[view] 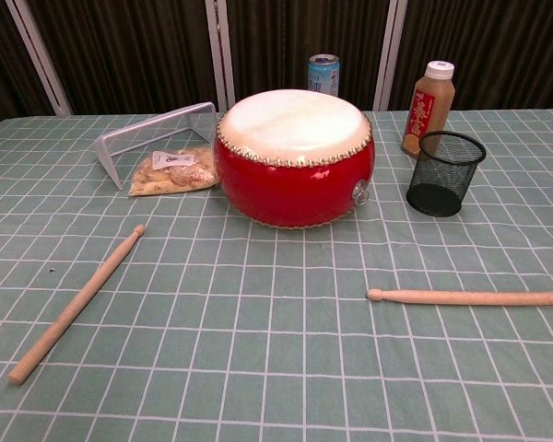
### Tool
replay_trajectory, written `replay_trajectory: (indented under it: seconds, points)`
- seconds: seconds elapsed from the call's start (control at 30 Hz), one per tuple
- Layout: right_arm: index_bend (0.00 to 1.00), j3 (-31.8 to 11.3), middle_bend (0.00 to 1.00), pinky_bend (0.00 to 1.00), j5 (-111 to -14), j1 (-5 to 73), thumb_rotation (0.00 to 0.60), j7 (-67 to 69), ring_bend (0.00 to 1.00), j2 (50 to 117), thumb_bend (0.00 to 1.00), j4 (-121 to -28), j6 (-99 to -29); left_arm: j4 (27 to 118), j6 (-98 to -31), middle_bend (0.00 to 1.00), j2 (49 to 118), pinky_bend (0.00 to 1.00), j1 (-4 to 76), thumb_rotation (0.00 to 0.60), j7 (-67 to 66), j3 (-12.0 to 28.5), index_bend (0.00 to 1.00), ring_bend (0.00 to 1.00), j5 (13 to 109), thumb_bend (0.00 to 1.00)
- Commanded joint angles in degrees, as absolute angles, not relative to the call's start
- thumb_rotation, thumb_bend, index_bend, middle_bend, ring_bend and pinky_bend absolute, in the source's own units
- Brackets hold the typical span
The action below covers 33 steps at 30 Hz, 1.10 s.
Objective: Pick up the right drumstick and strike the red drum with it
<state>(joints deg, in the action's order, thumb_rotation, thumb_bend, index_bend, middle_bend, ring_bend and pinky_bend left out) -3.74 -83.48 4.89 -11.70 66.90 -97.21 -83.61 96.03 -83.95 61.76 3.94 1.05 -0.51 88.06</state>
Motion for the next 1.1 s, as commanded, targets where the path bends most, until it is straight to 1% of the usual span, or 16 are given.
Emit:
replay_trajectory:
  seconds: [0.03, 0.47, 0.5, 0.53, 0.6, 0.63, 0.67, 0.7, 0.73, 0.77, 0.83, 0.87, 0.93, 1.0, 1.1]
  points:
    - [0.00, -3.7, 0.00, 0.09, -83.4, 4.9, 0.600, -11.7, 0.03, 66.9, 0.21, -97.2, -83.6, 96.0, -84.0, 0.00, 61.8, 0.00, 3.9, 0.600, 1.1, -0.5, 0.00, 0.00, 88.1, 0.00]
    - [0.00, -3.7, 0.00, 0.09, -83.8, 4.8, 0.600, -10.9, 0.03, 66.9, 0.21, -97.2, -83.9, 95.9, -84.1, 0.00, 61.8, 0.00, 3.9, 0.600, 0.9, -0.5, 0.00, 0.00, 88.2, 0.00]
    - [0.00, -3.7, 0.00, 0.10, -83.9, 4.8, 0.600, -10.8, 0.04, 67.0, 0.21, -97.2, -83.9, 95.9, -84.1, 0.00, 61.9, 0.00, 3.9, 0.600, 1.0, -0.5, 0.00, 0.00, 88.1, 0.00]
    - [0.00, -3.8, 0.02, 0.13, -83.9, 4.9, 0.600, -10.7, 0.07, 67.1, 0.21, -97.2, -83.8, 95.9, -84.0, 0.00, 61.9, 0.00, 3.9, 0.600, 1.1, -0.5, 0.00, 0.00, 88.1, 0.00]
    - [0.00, -4.0, 0.14, 0.30, -83.8, 5.2, 0.600, -10.9, 0.25, 67.2, 0.21, -97.1, -83.5, 95.9, -83.9, 0.00, 61.8, 0.00, 3.9, 0.600, 1.2, -0.5, 0.00, 0.00, 88.0, 0.00]
    - [0.01, -4.2, 0.29, 0.45, -83.7, 5.6, 0.600, -11.3, 0.41, 67.3, 0.21, -97.0, -83.1, 95.9, -83.9, 0.00, 61.8, 0.00, 3.9, 0.600, 1.2, -0.5, 0.00, 0.00, 87.9, 0.00]
    - [0.04, -4.3, 0.44, 0.60, -83.5, 5.9, 0.600, -11.7, 0.58, 67.5, 0.21, -96.8, -82.7, 96.0, -83.8, 0.00, 61.8, 0.00, 3.9, 0.600, 1.2, -0.6, 0.00, 0.00, 87.9, 0.00]
    - [0.08, -4.4, 0.54, 0.68, -83.3, 6.2, 0.600, -12.1, 0.68, 67.7, 0.21, -96.8, -82.1, 96.0, -83.8, 0.00, 61.8, 0.00, 3.9, 0.600, 1.1, -0.6, 0.00, 0.00, 87.9, 0.00]
    - [0.15, -4.6, 0.66, 0.77, -82.8, 6.7, 0.600, -12.5, 0.80, 68.0, 0.21, -96.8, -81.2, 96.1, -83.7, 0.00, 61.9, 0.00, 4.0, 0.600, 1.0, -0.5, 0.00, 0.00, 87.9, 0.00]
    - [0.23, -4.6, 0.75, 0.83, -81.5, 7.4, 0.600, -13.1, 0.89, 68.3, 0.21, -97.2, -79.5, 96.3, -83.6, 0.00, 61.9, 0.00, 4.0, 0.600, 0.8, -0.5, 0.00, 0.00, 87.8, 0.00]
    - [0.31, -4.7, 0.84, 0.89, -79.8, 8.1, 0.600, -14.2, 0.97, 68.6, 0.21, -97.9, -77.5, 96.4, -83.5, 0.00, 61.9, 0.00, 4.1, 0.600, 0.7, -0.6, 0.00, 0.00, 87.8, 0.00]
    - [0.34, -4.7, 0.87, 0.92, -78.7, 8.8, 0.600, -15.6, 0.99, 69.0, 0.21, -98.3, -75.9, 96.4, -83.5, 0.00, 61.9, 0.00, 4.1, 0.600, 0.4, -0.6, 0.00, 0.00, 87.9, 0.00]
    - [0.37, -4.8, 0.92, 0.95, -77.8, 10.7, 0.600, -19.6, 1.00, 71.4, 0.21, -98.0, -73.5, 96.5, -83.5, 0.00, 61.9, 0.00, 4.0, 0.600, 0.5, -0.6, 0.00, 0.00, 87.6, 0.00]
    - [0.39, -5.2, 0.96, 0.97, -76.3, 11.6, 0.600, -22.9, 1.00, 73.9, 0.23, -97.4, -72.8, 96.5, -83.5, 0.00, 61.9, 0.00, 4.1, 0.600, 0.5, -0.6, 0.00, 0.00, 87.7, 0.00]
    - [0.40, -5.2, 0.98, 0.98, -75.0, 12.6, 0.600, -26.0, 1.00, 76.6, 0.24, -96.3, -72.0, 96.5, -83.4, 0.00, 61.9, 0.00, 4.1, 0.600, 0.6, -0.6, 0.00, 0.00, 87.8, 0.00]
